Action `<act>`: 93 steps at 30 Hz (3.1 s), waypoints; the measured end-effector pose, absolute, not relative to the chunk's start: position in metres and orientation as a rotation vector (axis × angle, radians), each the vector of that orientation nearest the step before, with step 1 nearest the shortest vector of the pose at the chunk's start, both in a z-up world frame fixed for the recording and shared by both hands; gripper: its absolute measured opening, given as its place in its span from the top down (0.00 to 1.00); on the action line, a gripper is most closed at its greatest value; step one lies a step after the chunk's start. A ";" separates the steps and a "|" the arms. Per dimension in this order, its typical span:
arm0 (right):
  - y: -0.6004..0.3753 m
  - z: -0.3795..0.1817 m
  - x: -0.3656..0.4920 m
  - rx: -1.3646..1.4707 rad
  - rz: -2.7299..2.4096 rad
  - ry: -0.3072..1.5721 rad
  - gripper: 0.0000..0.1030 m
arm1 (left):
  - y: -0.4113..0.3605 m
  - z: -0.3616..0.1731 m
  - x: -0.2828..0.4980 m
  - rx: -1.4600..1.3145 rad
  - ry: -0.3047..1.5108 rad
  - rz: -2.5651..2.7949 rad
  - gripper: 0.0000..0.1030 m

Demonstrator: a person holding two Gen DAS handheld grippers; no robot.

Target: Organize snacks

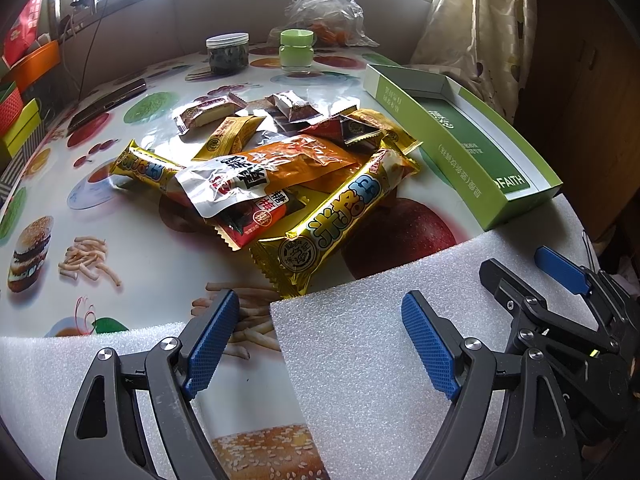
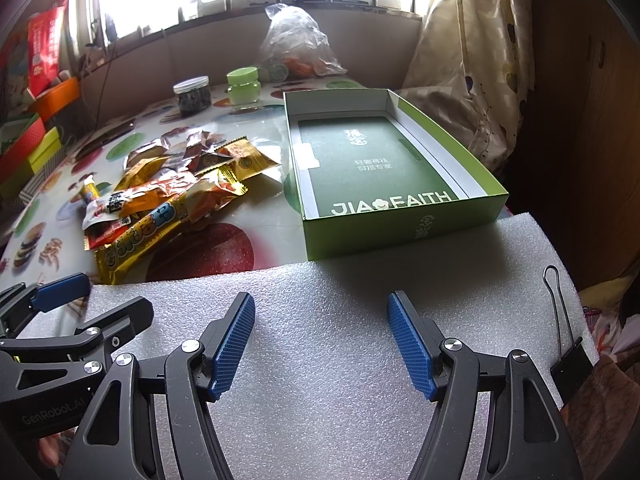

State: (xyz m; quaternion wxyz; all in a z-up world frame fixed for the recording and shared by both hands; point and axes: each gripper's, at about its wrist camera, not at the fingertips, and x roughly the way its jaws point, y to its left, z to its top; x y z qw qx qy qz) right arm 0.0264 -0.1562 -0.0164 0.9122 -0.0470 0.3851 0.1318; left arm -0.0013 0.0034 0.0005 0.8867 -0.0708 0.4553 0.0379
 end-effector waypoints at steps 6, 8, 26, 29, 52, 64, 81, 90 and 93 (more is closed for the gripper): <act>-0.156 -0.016 0.026 -0.098 0.270 0.794 0.33 | 0.003 0.000 -0.001 -0.147 0.946 0.079 0.19; -0.156 -0.016 0.026 -0.098 0.269 0.793 0.33 | 0.003 0.001 -0.001 -0.145 0.946 0.078 0.19; -0.154 -0.016 0.026 -0.098 0.267 0.795 0.33 | -0.001 0.001 -0.003 -0.134 0.944 0.072 0.19; -0.152 -0.016 0.026 -0.098 0.268 0.794 0.33 | 0.000 0.001 -0.003 -0.134 0.944 0.070 0.19; -0.139 0.016 0.038 0.013 0.362 0.779 0.35 | 0.049 0.038 -0.014 -0.206 0.896 0.084 0.19; -0.085 0.010 0.070 0.126 0.510 0.909 0.41 | 0.101 0.042 -0.007 -0.247 0.881 0.164 0.19; -0.071 0.008 0.086 0.140 0.556 0.921 0.99 | 0.109 0.044 0.022 -0.241 0.900 0.113 0.19; -0.072 0.003 0.093 0.203 0.606 0.956 0.82 | 0.101 0.049 0.040 -0.194 0.898 0.083 0.19; -0.064 0.001 0.092 0.173 0.613 0.968 0.74 | 0.103 0.048 0.041 -0.191 0.905 0.085 0.19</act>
